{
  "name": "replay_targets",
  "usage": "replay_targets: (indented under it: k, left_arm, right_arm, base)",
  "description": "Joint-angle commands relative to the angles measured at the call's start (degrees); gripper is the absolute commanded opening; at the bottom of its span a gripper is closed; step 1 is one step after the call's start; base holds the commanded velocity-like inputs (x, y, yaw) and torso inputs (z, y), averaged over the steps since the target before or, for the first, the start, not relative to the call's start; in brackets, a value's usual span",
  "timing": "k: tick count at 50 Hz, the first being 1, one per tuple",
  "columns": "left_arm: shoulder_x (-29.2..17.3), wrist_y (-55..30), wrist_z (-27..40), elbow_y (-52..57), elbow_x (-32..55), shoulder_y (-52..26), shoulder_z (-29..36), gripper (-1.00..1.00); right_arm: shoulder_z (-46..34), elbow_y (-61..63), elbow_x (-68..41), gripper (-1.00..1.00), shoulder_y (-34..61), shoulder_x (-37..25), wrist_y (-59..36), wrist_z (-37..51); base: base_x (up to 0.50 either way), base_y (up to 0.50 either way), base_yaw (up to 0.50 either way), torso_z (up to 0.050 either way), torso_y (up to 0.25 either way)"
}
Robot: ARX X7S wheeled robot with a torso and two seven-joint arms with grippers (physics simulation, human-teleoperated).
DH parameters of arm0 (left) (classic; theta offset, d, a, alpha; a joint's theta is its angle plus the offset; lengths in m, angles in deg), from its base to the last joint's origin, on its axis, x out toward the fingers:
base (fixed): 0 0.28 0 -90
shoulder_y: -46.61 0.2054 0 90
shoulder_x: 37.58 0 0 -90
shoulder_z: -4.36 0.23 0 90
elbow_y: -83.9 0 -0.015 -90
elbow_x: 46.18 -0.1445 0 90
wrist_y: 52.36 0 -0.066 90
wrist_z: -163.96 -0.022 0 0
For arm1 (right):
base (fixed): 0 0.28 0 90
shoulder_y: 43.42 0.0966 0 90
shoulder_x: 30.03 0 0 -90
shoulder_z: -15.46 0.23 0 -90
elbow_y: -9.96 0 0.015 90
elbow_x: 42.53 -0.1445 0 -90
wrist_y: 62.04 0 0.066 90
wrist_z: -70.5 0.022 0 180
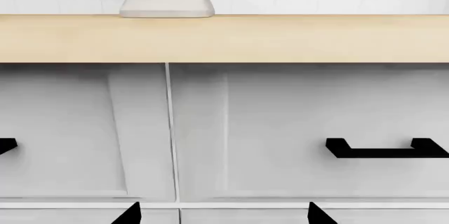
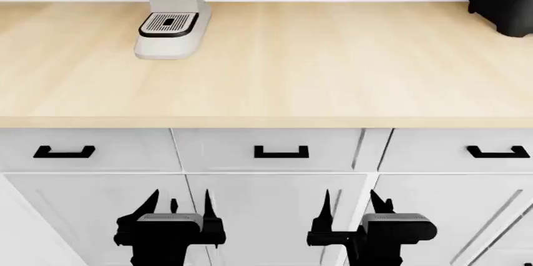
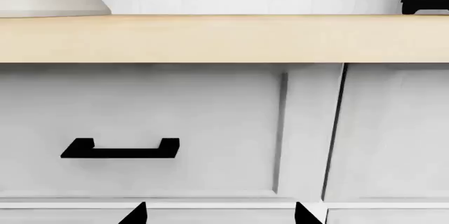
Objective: Pick the mug from the cabinet, place it under the coffee machine dispenser, and press the start button.
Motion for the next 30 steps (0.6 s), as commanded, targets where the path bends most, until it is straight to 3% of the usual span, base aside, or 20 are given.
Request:
replay_targets:
  k: [1, 30]
  left_arm:
    - [-0.9, -0.3, 0.9, 1.1, 0.9, 0.4, 1.2, 1.0]
    - [-4.8, -3.8, 2.7, 9.3, 5.9, 2.8, 5.5, 1.0]
  right_arm:
    - [-0.9, 0.6, -0.8, 1.0, -0.2, -0.9, -0.7, 1.5]
    - [-3.5, 0.8, -7.5, 1.0, -0.3, -4.1, -1.9, 4.6]
  base:
    - [0.0, 0.0, 0.0, 0.05, 0.008]
    - [0.0, 0.0, 0.0, 0.05, 0.013]
